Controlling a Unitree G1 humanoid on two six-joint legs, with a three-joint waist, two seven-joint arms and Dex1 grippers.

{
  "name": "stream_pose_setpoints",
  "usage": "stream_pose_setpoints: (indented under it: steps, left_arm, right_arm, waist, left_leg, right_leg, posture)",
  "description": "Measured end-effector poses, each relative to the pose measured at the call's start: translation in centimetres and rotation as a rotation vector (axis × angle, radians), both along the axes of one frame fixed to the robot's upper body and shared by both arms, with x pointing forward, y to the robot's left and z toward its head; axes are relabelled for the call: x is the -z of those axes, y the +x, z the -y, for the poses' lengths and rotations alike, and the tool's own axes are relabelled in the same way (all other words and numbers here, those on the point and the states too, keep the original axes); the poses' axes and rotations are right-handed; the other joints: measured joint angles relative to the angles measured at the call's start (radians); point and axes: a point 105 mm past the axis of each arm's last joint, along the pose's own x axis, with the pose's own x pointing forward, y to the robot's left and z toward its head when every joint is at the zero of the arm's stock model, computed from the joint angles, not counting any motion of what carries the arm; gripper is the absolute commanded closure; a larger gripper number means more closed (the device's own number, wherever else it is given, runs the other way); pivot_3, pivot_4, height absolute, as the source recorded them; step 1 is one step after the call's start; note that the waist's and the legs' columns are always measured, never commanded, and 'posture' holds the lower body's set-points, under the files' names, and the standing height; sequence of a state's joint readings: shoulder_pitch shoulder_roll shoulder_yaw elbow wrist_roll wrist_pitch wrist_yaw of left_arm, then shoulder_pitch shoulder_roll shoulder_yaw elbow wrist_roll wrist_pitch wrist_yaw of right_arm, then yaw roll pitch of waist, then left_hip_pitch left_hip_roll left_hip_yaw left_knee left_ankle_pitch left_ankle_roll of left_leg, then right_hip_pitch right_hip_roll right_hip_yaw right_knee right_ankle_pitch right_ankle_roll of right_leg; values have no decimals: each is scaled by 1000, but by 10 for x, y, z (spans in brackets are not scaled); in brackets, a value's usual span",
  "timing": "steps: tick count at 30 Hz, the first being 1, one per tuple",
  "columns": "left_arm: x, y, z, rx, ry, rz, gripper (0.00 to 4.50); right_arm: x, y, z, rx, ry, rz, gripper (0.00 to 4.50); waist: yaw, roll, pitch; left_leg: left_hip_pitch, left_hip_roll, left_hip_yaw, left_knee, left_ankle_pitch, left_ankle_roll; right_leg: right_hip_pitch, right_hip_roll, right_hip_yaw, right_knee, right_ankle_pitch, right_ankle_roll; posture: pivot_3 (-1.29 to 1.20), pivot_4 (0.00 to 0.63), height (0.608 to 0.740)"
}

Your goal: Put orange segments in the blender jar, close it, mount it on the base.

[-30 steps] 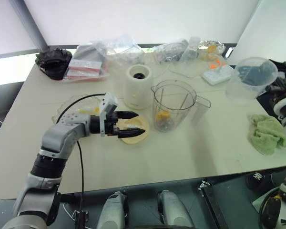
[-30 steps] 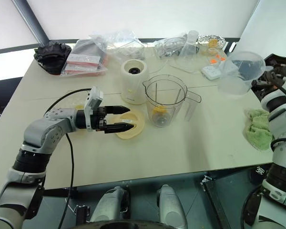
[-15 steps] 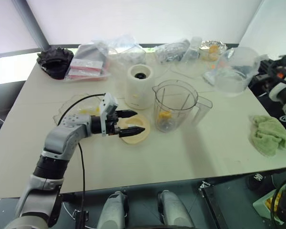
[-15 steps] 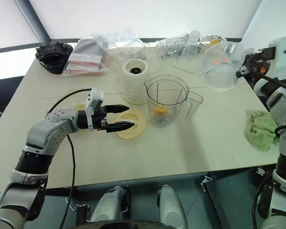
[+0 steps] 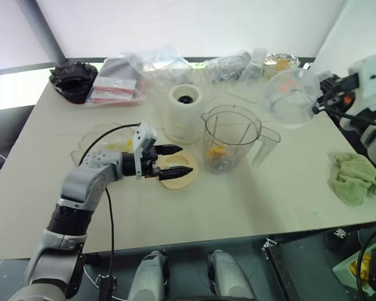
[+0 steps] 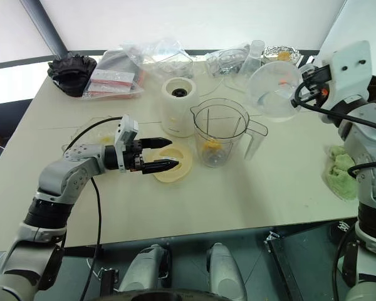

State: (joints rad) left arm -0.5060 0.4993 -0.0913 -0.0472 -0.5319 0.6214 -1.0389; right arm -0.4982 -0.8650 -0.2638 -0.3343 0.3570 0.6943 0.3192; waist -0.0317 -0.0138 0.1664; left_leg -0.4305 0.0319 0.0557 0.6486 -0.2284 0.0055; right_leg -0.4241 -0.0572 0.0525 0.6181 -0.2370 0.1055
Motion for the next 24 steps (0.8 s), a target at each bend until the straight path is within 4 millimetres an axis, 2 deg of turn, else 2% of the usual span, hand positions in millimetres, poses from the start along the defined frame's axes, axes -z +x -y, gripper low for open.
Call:
stream_pose_setpoints:
  steps: [17,24]
  left_arm:
    - [-1,0,3,-3,-4,12,0]
    - [-4,2,3,-18,11,63,0]
  right_arm:
    - [-10,8,-25,-45,-229,86,4487]
    - [-8,12,-28,-55,-303,89,4487]
  waist:
    - [18,0,0]
    - [17,0,0]
  left_leg:
    - [-1,0,1,0,0,0]
    - [-1,0,1,0,0,0]
  right_leg:
    - [0,0,0,0,0,0]
    - [0,0,0,0,0,0]
  posture:
    - [0,150,740]
    - [0,150,740]
